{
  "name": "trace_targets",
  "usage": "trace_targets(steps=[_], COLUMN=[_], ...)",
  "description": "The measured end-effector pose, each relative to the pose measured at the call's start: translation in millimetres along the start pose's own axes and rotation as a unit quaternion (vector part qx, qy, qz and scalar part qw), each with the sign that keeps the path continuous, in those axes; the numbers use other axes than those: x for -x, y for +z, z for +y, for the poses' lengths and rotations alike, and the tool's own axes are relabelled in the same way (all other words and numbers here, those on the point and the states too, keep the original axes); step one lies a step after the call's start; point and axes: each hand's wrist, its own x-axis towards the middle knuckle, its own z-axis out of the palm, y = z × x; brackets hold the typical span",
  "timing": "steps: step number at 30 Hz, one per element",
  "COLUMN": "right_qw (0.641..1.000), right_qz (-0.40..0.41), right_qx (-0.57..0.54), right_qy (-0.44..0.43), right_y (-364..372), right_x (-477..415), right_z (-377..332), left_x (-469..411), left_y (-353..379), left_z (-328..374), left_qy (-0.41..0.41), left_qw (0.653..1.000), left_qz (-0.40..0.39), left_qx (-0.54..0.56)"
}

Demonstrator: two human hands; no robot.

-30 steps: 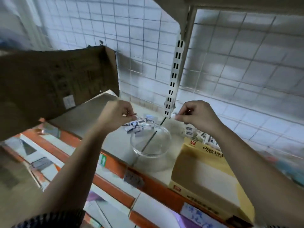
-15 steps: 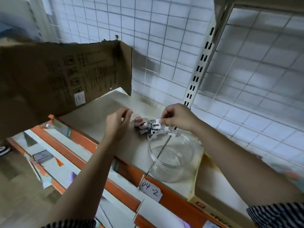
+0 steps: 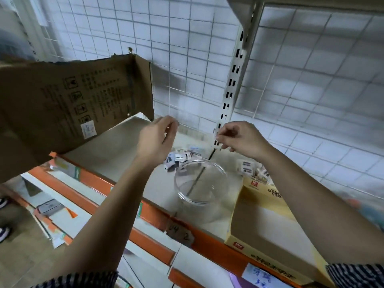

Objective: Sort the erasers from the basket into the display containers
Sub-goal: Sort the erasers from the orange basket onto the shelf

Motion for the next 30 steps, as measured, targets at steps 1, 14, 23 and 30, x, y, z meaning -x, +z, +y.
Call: trace_targets(steps=[1, 14, 23, 30], right_qw=[1.000, 0.966, 0.915, 0.892], right_qz=[0.019, 0.213, 0.281, 0.223], right_qx=[0.000, 0.103, 0.190, 0.252], right_qy=[0.003, 0.105, 0.216, 0.302], right_y=[-10, -181, -289, -340], right_x=[7, 172, 335, 410], right_z=[4, 98, 175, 229], left_x=[-7, -18, 48, 90], left_y=[2, 131, 238, 291], left_z=[14, 260, 413, 485], left_qy=[0.025, 0.241, 0.311, 0.302], left_qw=[1.000, 0.954, 0.900, 0.882], left_qz=[-0.011, -0.161, -0.273, -0.320], left_qx=[-0.003, 0.078, 0.138, 0.171])
